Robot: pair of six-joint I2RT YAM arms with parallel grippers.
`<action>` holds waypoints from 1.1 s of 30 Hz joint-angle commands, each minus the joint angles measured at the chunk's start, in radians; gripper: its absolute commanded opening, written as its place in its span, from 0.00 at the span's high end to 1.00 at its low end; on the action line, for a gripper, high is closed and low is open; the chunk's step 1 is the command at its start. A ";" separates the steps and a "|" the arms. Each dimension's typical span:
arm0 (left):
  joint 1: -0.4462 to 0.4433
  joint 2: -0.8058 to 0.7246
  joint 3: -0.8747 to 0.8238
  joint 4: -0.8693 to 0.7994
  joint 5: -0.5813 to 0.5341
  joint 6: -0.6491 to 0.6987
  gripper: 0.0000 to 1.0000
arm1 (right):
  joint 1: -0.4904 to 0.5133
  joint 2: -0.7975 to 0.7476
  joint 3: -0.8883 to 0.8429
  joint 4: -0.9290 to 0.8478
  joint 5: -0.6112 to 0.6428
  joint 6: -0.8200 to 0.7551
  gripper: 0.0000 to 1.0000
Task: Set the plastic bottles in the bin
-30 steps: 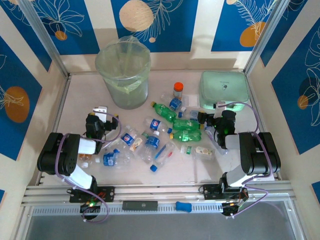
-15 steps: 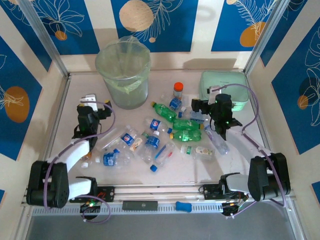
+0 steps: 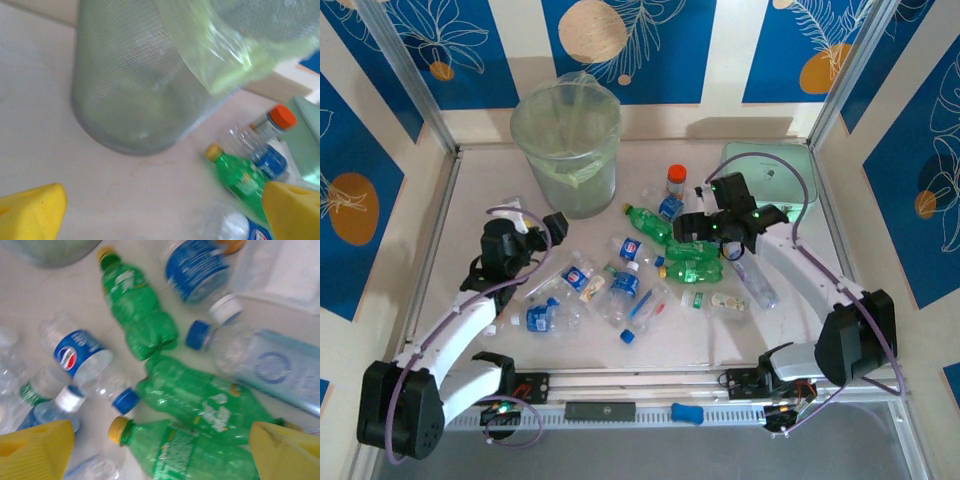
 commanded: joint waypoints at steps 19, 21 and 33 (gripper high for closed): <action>0.009 0.052 0.013 -0.068 -0.131 -0.203 0.01 | 0.119 0.627 0.573 -0.254 0.045 -0.345 0.25; 0.012 0.043 0.005 -0.070 -0.128 -0.194 0.01 | 0.121 0.665 0.610 -0.272 0.069 -0.360 0.25; 0.022 0.015 -0.015 -0.051 -0.078 -0.121 0.01 | 0.146 0.803 0.692 -0.301 0.132 -0.405 0.26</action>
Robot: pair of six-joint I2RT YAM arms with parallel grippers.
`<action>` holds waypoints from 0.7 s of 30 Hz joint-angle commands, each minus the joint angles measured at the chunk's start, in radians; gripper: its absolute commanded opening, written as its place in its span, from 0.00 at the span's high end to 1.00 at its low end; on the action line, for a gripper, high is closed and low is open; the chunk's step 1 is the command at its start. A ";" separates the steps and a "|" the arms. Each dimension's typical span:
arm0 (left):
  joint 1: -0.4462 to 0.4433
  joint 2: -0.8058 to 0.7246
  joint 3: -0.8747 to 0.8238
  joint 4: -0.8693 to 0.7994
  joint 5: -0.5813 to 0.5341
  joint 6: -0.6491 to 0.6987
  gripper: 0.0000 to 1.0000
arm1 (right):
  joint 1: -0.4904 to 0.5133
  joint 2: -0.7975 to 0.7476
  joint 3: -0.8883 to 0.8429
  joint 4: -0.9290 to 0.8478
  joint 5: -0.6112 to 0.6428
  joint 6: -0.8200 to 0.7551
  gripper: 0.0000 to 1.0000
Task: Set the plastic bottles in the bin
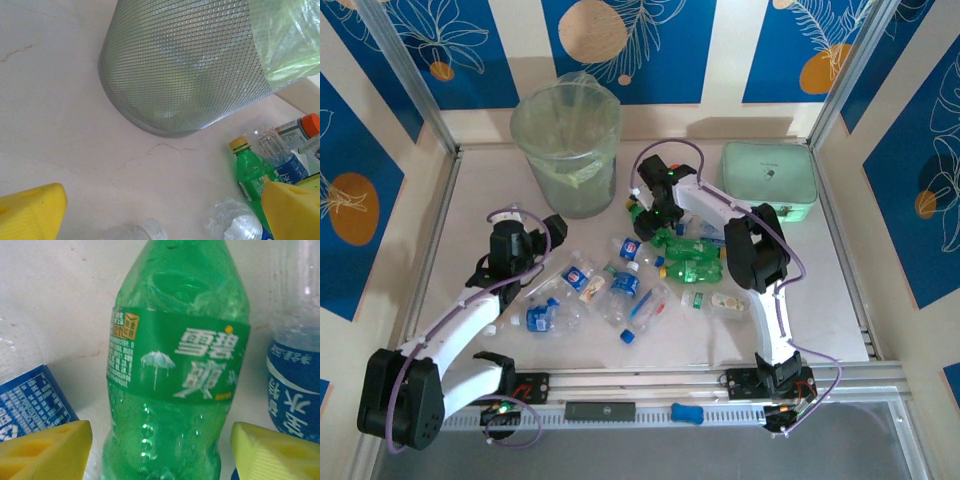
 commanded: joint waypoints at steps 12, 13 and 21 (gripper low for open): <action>0.011 -0.045 -0.001 0.001 0.091 0.038 0.01 | 0.022 0.061 0.027 0.022 0.007 -0.032 0.32; 0.011 -0.048 0.001 0.006 0.105 0.034 0.01 | 0.022 0.060 0.026 0.026 0.007 -0.032 0.34; 0.010 -0.052 0.026 0.090 0.276 -0.043 0.00 | 0.019 -0.102 -0.100 0.175 -0.035 -0.011 0.44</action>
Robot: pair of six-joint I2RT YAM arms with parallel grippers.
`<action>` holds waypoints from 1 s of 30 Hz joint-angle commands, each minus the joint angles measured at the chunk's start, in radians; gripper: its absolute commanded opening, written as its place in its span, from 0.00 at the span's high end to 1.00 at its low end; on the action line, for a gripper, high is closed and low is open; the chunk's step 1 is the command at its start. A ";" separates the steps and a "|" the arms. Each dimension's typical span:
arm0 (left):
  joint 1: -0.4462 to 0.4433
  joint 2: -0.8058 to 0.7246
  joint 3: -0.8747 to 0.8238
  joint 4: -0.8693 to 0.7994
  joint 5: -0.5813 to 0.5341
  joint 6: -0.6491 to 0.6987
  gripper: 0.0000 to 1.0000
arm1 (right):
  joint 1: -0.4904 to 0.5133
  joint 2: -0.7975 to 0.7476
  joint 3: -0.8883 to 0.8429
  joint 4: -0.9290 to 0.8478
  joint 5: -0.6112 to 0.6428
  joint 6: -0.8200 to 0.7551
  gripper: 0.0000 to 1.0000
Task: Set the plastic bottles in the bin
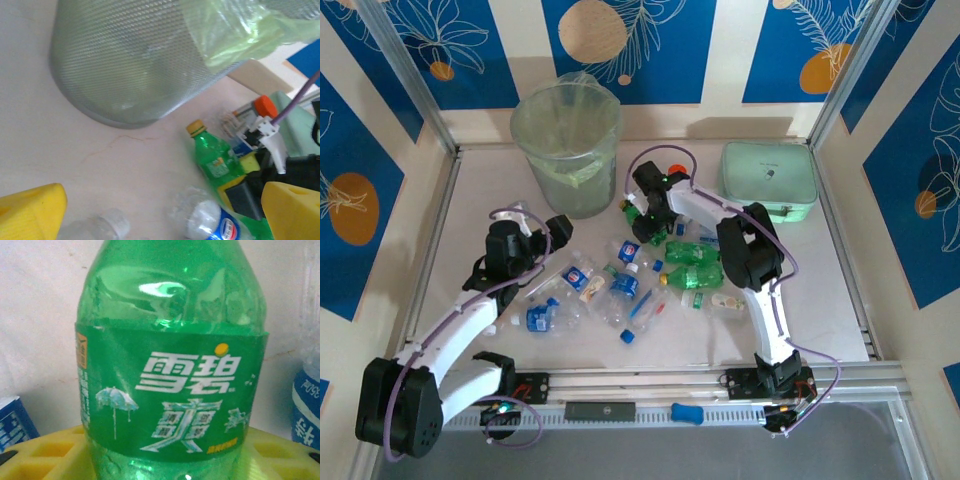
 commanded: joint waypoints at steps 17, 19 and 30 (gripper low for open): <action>-0.226 0.077 0.243 0.235 0.169 -0.059 0.00 | 0.013 -0.725 -0.646 0.716 -0.210 0.332 0.48; -0.256 0.119 0.280 0.254 0.180 -0.055 0.00 | 0.020 -0.776 -0.707 0.785 -0.220 0.367 0.48; -0.367 0.320 0.426 0.231 0.220 -0.038 0.00 | 0.094 -0.897 -0.837 0.923 -0.210 0.390 0.49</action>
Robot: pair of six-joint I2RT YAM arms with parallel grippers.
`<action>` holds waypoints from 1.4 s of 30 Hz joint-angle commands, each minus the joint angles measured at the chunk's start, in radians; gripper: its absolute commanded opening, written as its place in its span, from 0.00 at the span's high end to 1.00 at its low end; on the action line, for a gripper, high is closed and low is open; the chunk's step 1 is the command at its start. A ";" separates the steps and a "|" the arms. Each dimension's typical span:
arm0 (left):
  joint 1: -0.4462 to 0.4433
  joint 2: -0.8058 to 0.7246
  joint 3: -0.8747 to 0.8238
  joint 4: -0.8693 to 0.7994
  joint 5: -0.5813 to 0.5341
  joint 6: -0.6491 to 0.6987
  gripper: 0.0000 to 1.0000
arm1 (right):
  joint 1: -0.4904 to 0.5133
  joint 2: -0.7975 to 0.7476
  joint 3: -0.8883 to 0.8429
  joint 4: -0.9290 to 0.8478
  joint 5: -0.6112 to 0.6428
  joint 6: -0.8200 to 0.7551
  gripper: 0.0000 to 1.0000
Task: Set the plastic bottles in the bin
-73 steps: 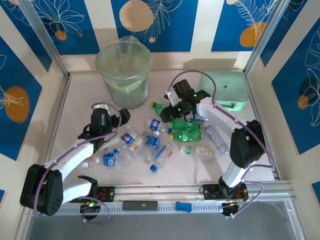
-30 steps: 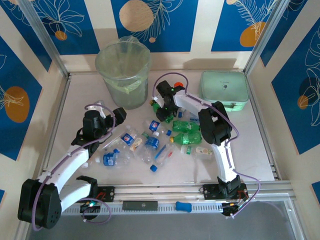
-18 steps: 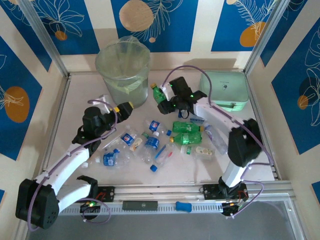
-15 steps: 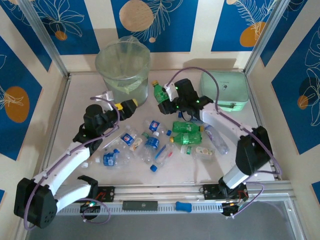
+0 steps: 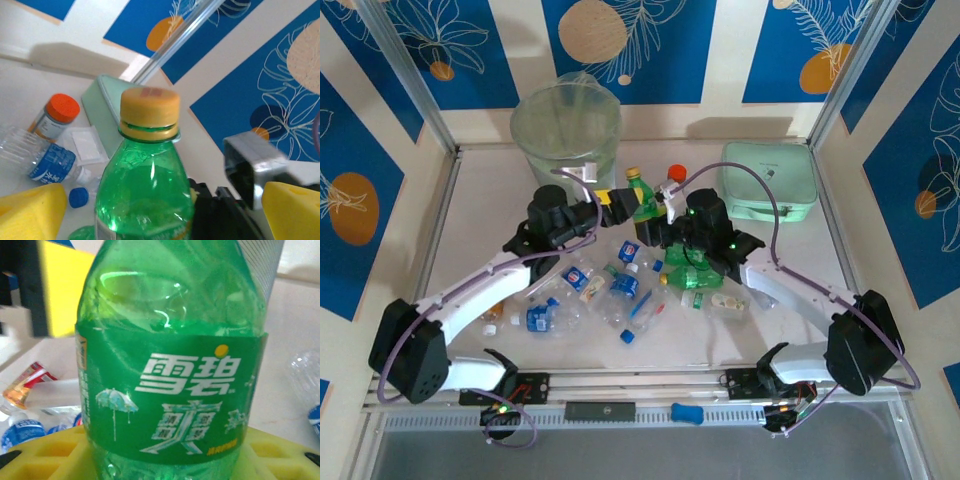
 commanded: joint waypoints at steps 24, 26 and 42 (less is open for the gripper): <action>-0.033 0.033 0.117 -0.168 -0.095 0.123 0.54 | 0.049 -0.005 0.006 0.080 0.013 0.008 0.29; -0.020 0.027 0.160 -0.228 -0.132 0.163 0.54 | 0.047 -0.014 0.002 0.083 0.019 0.012 0.23; 0.248 0.251 0.765 -0.418 -0.133 0.471 0.56 | -0.031 -0.159 -0.133 0.097 0.043 0.107 0.06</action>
